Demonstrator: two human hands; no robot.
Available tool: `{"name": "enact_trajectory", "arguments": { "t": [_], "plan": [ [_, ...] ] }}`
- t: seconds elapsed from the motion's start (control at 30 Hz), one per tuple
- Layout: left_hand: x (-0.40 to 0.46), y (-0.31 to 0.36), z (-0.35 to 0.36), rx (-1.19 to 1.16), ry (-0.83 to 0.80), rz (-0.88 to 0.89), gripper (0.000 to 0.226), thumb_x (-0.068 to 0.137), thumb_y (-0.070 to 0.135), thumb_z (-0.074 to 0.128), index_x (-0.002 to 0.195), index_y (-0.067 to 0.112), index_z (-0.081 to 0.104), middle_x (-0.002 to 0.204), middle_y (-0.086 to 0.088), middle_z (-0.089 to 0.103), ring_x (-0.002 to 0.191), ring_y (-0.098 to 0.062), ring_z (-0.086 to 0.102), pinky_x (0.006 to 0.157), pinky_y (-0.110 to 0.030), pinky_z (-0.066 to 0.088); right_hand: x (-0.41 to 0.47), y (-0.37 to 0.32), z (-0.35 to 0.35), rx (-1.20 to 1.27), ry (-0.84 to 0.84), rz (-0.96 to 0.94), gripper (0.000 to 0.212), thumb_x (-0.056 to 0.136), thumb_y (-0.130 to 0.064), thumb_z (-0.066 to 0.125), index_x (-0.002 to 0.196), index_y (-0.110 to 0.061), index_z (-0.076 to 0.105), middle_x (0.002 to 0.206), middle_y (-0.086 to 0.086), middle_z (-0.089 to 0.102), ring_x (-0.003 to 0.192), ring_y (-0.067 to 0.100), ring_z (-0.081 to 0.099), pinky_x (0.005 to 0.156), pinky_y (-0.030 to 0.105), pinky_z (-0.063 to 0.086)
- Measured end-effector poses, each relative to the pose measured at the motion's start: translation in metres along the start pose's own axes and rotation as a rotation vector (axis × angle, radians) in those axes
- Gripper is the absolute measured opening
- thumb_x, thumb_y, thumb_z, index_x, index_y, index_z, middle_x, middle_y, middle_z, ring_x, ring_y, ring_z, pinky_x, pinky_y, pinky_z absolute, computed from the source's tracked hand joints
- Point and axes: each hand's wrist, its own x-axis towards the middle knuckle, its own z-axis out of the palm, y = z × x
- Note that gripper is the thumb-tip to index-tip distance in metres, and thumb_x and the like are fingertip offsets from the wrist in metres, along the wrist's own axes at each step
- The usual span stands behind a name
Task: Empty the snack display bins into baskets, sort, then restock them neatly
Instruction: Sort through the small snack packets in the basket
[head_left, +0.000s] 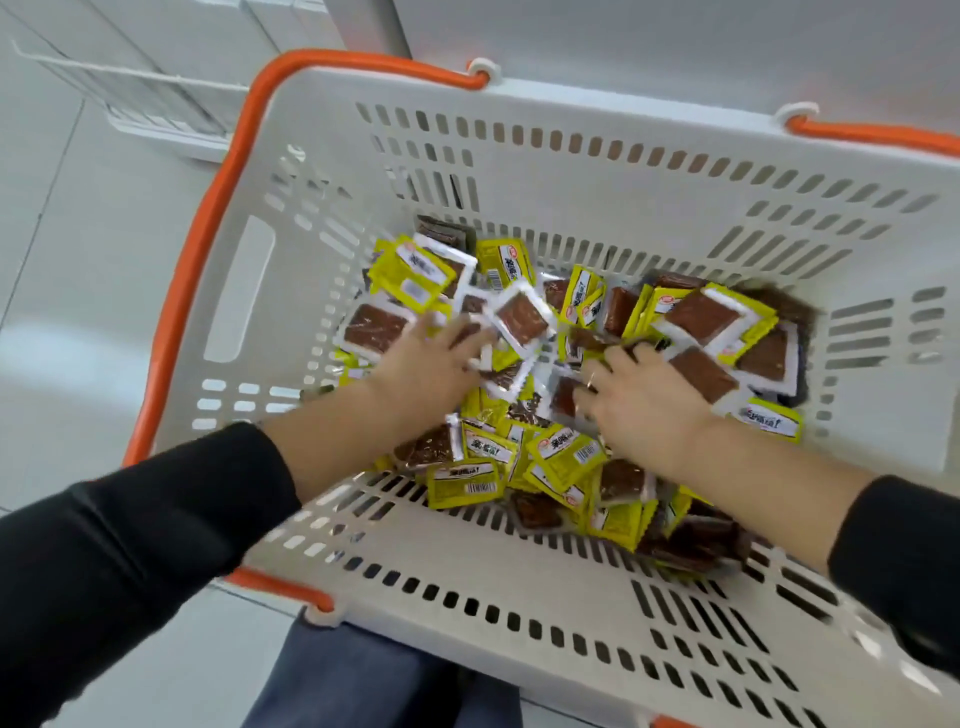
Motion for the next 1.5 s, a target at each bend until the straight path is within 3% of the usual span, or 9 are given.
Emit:
{"name": "enact_trajectory", "arguments": {
  "t": [0.13,0.3,0.4,0.6,0.77,0.87,1.03,1.17,1.5],
  "plan": [
    [-0.006,-0.032,0.002,-0.026,0.037,-0.113,0.051,0.103,0.029,0.03,0.152,0.034,0.016,0.162,-0.011,-0.009,0.149,-0.031,0.006,0.119,-0.051,0.005,-0.005,0.037,-0.015,-0.044,0.049,0.141,0.027,0.072,-0.036,0.068,0.091,-0.019,0.076,0.107,0.011,0.066,0.093,0.03,0.061,0.087,0.041,0.048],
    [-0.019,-0.015,0.004,-0.14,0.226,-0.104,0.056,0.1,0.047,0.036,0.151,0.024,0.031,0.162,-0.012,0.01,0.148,-0.032,0.012,0.119,-0.049,0.006,-0.006,0.025,-0.006,-0.034,0.029,0.197,0.052,0.07,-0.037,0.076,0.115,-0.011,0.069,0.123,0.019,0.061,0.118,0.037,0.054,0.106,0.055,0.028],
    [-0.036,0.019,0.003,-0.143,0.008,0.012,0.089,0.09,0.072,0.018,0.154,0.01,0.014,0.161,-0.015,-0.007,0.149,-0.032,-0.008,0.116,-0.049,-0.012,-0.006,-0.005,-0.001,0.098,0.07,0.022,0.046,0.069,-0.042,0.076,0.105,-0.014,0.074,0.113,0.016,0.067,0.115,0.035,0.058,0.105,0.053,0.026],
    [-0.01,0.049,0.021,-0.039,-0.037,0.109,0.089,0.095,0.06,0.035,0.153,0.013,-0.014,0.159,-0.017,-0.019,0.146,-0.039,-0.016,0.114,-0.057,-0.01,-0.007,-0.065,0.017,0.29,-0.124,-0.189,0.066,0.079,-0.058,0.042,0.116,-0.011,0.07,0.121,0.015,0.066,0.112,0.035,0.061,0.103,0.053,0.04],
    [0.005,0.051,0.037,-0.036,-0.014,0.066,0.092,0.098,0.042,0.047,0.15,0.012,-0.022,0.159,-0.013,-0.023,0.146,-0.037,-0.017,0.115,-0.059,-0.001,-0.002,-0.063,0.023,0.298,-0.157,-0.119,0.075,0.095,-0.064,0.016,0.155,-0.018,0.011,0.162,0.012,-0.002,0.147,0.038,0.004,0.118,0.054,0.001],
    [0.009,0.037,0.027,-0.114,0.112,0.01,0.08,0.099,0.027,0.043,0.152,0.017,-0.017,0.162,-0.011,-0.013,0.148,-0.035,-0.011,0.117,-0.054,0.001,0.002,-0.055,0.016,0.309,-0.154,-0.067,0.076,0.093,-0.069,0.023,0.154,-0.026,0.008,0.161,0.013,-0.011,0.147,0.038,-0.005,0.117,0.051,-0.008],
    [0.024,-0.032,0.008,-0.144,0.465,-0.136,0.071,0.093,0.016,0.042,0.155,0.024,0.01,0.162,-0.004,0.014,0.148,-0.033,0.014,0.117,-0.046,0.015,0.003,-0.011,0.013,0.32,0.01,0.06,0.068,0.096,-0.052,0.043,0.154,-0.028,0.015,0.16,0.01,0.017,0.146,0.034,0.017,0.119,0.047,0.004],
    [0.018,-0.09,0.003,-0.116,0.578,-0.07,0.066,0.079,0.005,0.066,0.141,0.019,0.048,0.15,-0.006,0.043,0.127,-0.04,0.048,0.094,-0.051,0.047,0.002,0.005,0.021,0.353,0.251,0.086,0.054,0.067,-0.029,0.084,0.116,-0.013,0.069,0.119,0.011,0.068,0.107,0.034,0.066,0.094,0.052,0.048],
    [-0.017,-0.066,0.006,-0.289,0.665,-0.113,0.046,0.089,0.039,0.042,0.115,0.012,0.07,0.123,-0.013,0.066,0.121,-0.039,0.055,0.104,-0.055,0.038,-0.027,-0.003,0.011,0.433,0.435,0.076,0.043,0.05,-0.023,0.091,0.091,-0.019,0.077,0.096,0.007,0.074,0.091,0.026,0.071,0.082,0.044,0.056]
  ]
}}
